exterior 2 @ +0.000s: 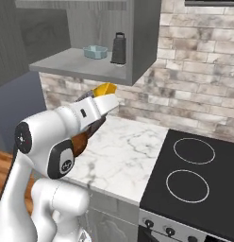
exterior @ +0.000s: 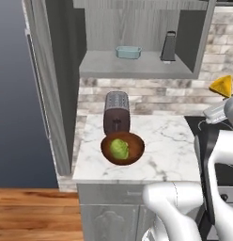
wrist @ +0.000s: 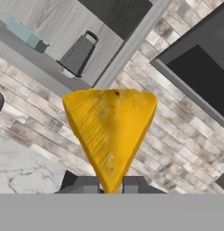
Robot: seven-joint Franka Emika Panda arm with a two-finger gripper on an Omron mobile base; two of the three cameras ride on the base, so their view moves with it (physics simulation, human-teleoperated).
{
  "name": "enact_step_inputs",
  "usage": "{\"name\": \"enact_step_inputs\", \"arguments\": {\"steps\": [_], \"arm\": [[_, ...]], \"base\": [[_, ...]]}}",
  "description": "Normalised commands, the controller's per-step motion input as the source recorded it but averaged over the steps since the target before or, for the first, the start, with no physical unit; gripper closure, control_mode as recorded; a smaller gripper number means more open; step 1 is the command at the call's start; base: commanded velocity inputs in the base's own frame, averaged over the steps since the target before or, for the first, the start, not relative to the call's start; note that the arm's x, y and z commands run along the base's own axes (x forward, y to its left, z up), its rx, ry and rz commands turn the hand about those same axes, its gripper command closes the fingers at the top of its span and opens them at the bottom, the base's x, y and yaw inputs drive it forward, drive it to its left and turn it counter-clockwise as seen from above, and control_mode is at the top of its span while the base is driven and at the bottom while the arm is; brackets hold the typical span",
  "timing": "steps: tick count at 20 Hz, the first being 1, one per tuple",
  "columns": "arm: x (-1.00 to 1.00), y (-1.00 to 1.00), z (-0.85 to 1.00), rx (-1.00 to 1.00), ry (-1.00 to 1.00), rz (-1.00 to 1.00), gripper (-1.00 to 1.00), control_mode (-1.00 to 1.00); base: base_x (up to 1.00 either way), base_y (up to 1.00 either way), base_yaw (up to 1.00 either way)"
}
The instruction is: Pick the cheese from the fridge and the cheese grater from the cabinet and place them next to the salad bowl.
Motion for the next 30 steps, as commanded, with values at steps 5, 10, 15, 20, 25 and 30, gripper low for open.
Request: {"name": "enact_step_inputs", "arguments": {"steps": [5,10,15,20,25,30], "arm": [[0.00,0.00,0.00,0.00,0.00,0.00,1.00,1.00],[0.00,0.00,0.00,0.00,0.00,0.00,1.00,1.00],[0.00,0.00,0.00,0.00,0.00,0.00,1.00,1.00],[0.00,0.00,0.00,0.00,0.00,0.00,1.00,1.00],[0.00,0.00,0.00,0.00,0.00,0.00,1.00,1.00],[0.00,0.00,0.00,0.00,0.00,0.00,1.00,1.00]], "base": [[0.21,0.00,-0.11],[0.41,0.00,-0.11],[0.64,0.00,-0.11],[0.51,0.00,-0.11],[0.36,0.02,-0.13],[0.41,0.14,-0.17]]}}
